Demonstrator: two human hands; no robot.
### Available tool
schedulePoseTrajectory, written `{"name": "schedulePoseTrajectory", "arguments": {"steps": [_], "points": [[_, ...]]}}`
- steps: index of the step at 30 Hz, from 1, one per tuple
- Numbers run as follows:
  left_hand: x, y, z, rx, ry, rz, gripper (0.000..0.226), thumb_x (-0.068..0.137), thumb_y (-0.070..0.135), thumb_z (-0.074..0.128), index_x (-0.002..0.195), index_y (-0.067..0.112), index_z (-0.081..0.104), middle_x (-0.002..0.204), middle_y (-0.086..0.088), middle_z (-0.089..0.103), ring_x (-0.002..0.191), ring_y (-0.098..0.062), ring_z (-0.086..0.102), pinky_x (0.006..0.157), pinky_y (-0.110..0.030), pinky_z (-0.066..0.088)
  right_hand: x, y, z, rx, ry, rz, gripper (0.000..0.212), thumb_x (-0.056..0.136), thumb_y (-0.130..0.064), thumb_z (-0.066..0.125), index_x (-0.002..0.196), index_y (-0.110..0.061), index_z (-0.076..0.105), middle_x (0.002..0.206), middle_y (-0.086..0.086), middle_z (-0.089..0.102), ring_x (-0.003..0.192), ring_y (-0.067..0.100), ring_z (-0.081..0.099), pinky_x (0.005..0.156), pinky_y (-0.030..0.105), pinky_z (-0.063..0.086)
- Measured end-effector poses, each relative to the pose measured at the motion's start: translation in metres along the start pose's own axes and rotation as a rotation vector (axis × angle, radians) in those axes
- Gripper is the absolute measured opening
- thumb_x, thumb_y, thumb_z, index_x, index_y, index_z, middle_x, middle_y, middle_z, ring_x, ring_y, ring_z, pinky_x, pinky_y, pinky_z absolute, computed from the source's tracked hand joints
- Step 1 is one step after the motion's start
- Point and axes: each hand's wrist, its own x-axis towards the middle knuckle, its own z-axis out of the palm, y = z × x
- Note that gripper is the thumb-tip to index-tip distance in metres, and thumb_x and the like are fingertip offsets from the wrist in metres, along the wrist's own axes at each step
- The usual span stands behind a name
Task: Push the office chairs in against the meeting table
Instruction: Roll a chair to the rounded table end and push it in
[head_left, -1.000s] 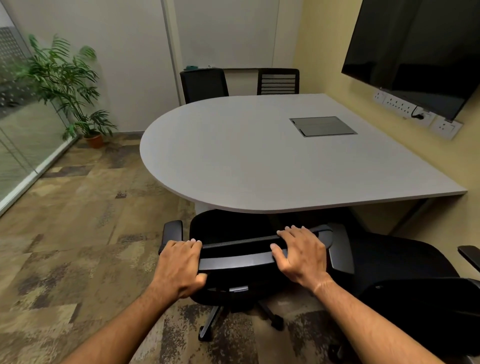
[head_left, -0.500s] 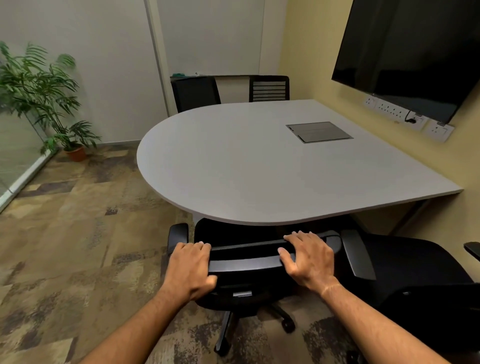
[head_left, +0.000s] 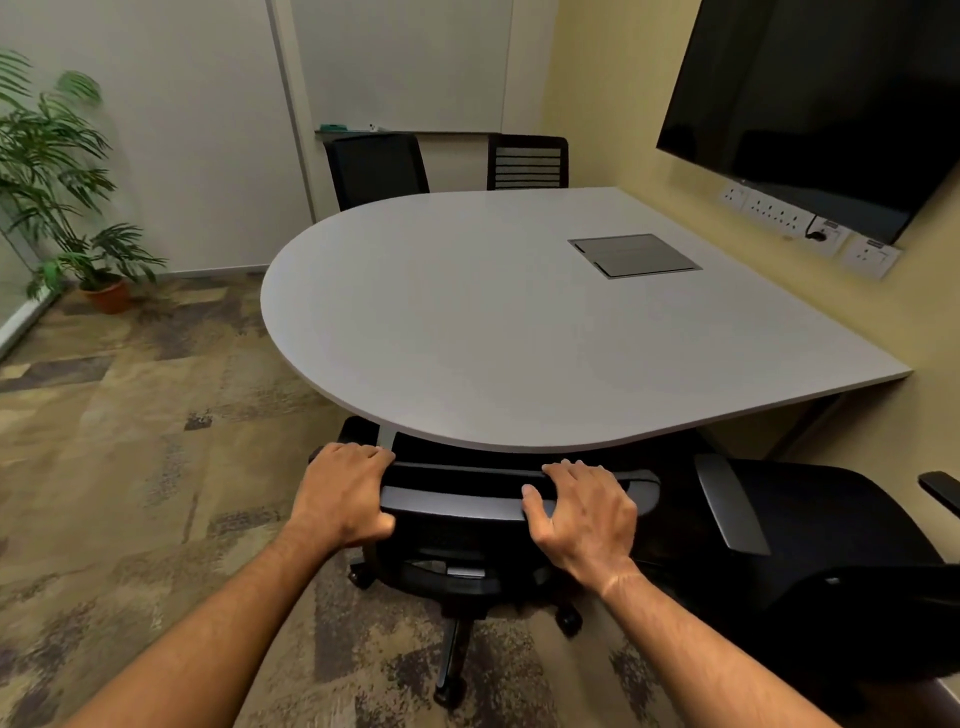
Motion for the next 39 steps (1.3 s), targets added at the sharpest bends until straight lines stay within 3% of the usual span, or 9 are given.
{"name": "schedulePoseTrajectory", "arguments": {"steps": [8, 17, 23, 29, 32, 39], "points": [[0.007, 0.006, 0.001, -0.028, 0.019, 0.037, 0.057, 0.055, 0.049, 0.049, 0.104, 0.021, 0.064, 0.086, 0.006, 0.064, 0.082, -0.019, 0.060, 0.083, -0.031, 0.043, 0.014, 0.013, -0.002, -0.026, 0.007, 0.003, 0.056, 0.081, -0.058, 0.039, 0.098, -0.020, 0.076, 0.094, 0.000, 0.074, 0.093, 0.023, 0.069, 0.082, 0.038, 0.054], [0.003, 0.009, -0.001, -0.035, -0.017, -0.005, 0.044, 0.056, 0.048, 0.048, 0.091, 0.023, 0.059, 0.077, 0.006, 0.056, 0.074, -0.017, 0.052, 0.081, -0.033, 0.043, 0.014, 0.014, -0.001, 0.002, -0.005, -0.006, 0.057, 0.081, -0.061, 0.040, 0.101, -0.021, 0.076, 0.102, 0.001, 0.075, 0.098, 0.023, 0.068, 0.078, 0.037, 0.055], [-0.014, 0.049, 0.002, -0.011, 0.006, -0.042, 0.033, 0.060, 0.052, 0.046, 0.077, 0.024, 0.048, 0.068, 0.007, 0.044, 0.066, -0.017, 0.043, 0.078, -0.035, 0.040, 0.015, 0.045, -0.010, 0.023, -0.028, -0.062, 0.058, 0.081, -0.058, 0.038, 0.105, -0.019, 0.075, 0.106, 0.004, 0.074, 0.104, 0.024, 0.067, 0.091, 0.041, 0.053], [-0.016, 0.043, -0.002, 0.008, -0.038, -0.071, 0.036, 0.061, 0.052, 0.048, 0.083, 0.023, 0.051, 0.076, 0.005, 0.054, 0.073, -0.018, 0.051, 0.083, -0.035, 0.043, 0.008, 0.036, -0.008, 0.031, -0.019, -0.050, 0.054, 0.080, -0.055, 0.043, 0.099, -0.018, 0.076, 0.097, 0.004, 0.074, 0.094, 0.024, 0.069, 0.086, 0.040, 0.054], [-0.013, 0.030, -0.006, 0.041, -0.064, -0.070, 0.034, 0.059, 0.051, 0.046, 0.080, 0.025, 0.048, 0.072, 0.007, 0.049, 0.069, -0.016, 0.043, 0.080, -0.033, 0.041, 0.003, 0.023, -0.007, 0.022, -0.003, -0.045, 0.051, 0.079, -0.055, 0.045, 0.096, -0.019, 0.077, 0.093, 0.003, 0.074, 0.090, 0.023, 0.069, 0.083, 0.040, 0.055], [-0.015, 0.011, 0.000, 0.021, -0.020, -0.024, 0.042, 0.057, 0.051, 0.051, 0.085, 0.021, 0.057, 0.077, 0.003, 0.061, 0.075, -0.021, 0.056, 0.080, -0.036, 0.044, -0.003, 0.007, -0.003, -0.014, -0.073, -0.012, 0.057, 0.081, -0.056, 0.040, 0.107, -0.018, 0.075, 0.109, 0.009, 0.073, 0.107, 0.026, 0.066, 0.097, 0.043, 0.048]]}}
